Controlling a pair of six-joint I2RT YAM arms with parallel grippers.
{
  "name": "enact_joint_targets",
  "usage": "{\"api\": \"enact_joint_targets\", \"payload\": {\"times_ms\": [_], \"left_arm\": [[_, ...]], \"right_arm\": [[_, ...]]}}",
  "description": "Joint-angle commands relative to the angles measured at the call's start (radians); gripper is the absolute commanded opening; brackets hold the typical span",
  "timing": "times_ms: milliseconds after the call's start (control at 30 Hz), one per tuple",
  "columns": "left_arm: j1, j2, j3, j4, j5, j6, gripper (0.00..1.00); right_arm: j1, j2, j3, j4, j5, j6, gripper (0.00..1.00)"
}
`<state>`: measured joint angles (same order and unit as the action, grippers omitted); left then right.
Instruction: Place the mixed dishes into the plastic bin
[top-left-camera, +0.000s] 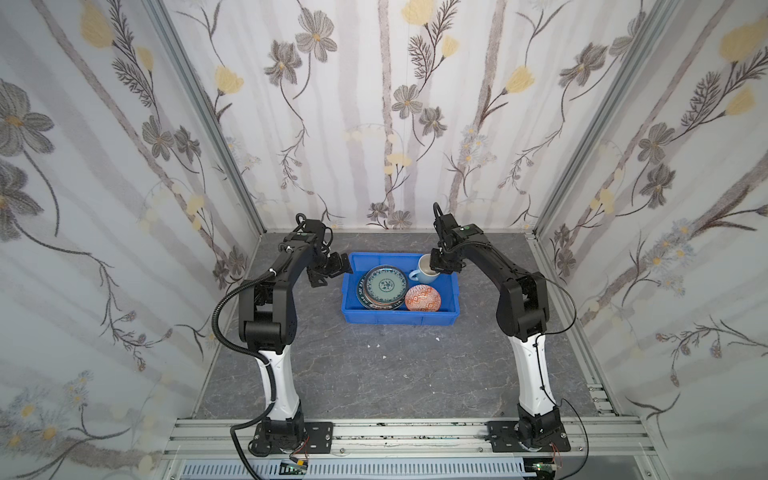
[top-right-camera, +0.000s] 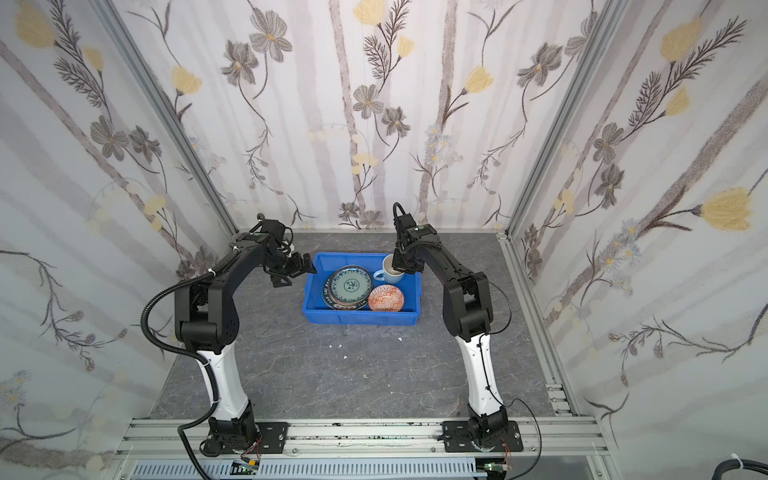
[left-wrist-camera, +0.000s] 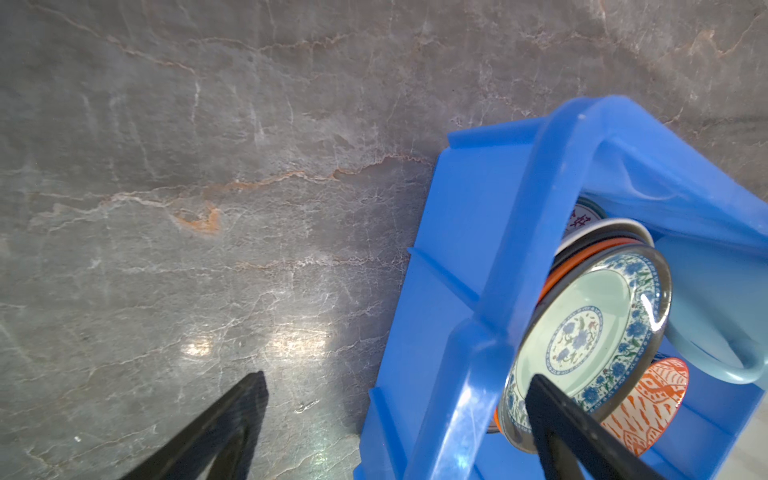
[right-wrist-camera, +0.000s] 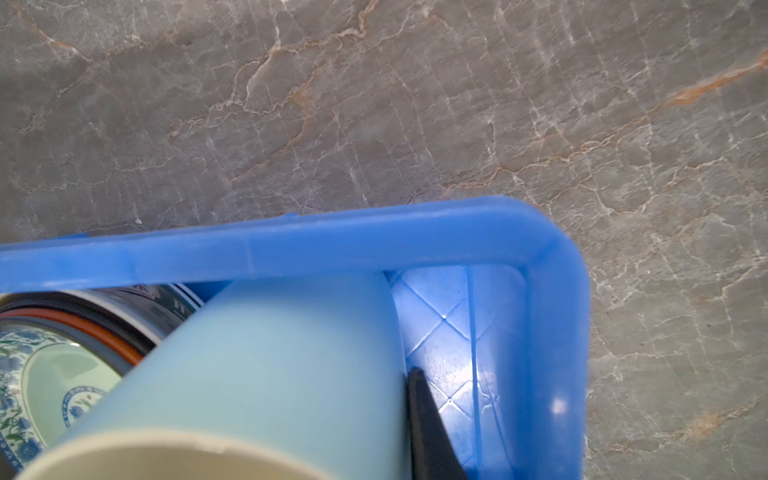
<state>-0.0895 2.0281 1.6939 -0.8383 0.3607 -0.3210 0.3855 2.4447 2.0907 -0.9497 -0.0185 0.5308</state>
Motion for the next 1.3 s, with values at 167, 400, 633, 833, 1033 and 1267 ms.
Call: {"api": "enact_joint_targets", "payload": {"times_ms": [167, 400, 633, 833, 1033, 1267], "left_arm": [[0.008, 0.009, 0.009, -0.002, 0.010, 0.010, 1.00], [0.014, 0.016, 0.010, 0.001, 0.018, 0.011, 1.00], [0.016, 0.020, 0.017, 0.005, 0.027, 0.013, 1.00], [0.017, 0.020, 0.029, 0.005, 0.028, 0.011, 1.00], [0.017, 0.004, 0.021, 0.012, 0.047, 0.008, 1.00], [0.019, -0.128, -0.062, 0.058, -0.045, -0.010, 1.00]], "right_arm": [[-0.003, 0.015, 0.014, 0.023, 0.009, 0.012, 0.17], [-0.004, 0.003, 0.016, 0.032, 0.010, 0.014, 0.30], [-0.006, -0.042, 0.020, 0.061, 0.023, 0.004, 0.44], [-0.008, -0.089, 0.032, 0.063, 0.037, -0.008, 0.54], [-0.007, -0.162, 0.028, 0.063, 0.045, -0.051, 0.63], [-0.007, -0.304, -0.076, 0.143, 0.035, -0.135, 0.99]]}}
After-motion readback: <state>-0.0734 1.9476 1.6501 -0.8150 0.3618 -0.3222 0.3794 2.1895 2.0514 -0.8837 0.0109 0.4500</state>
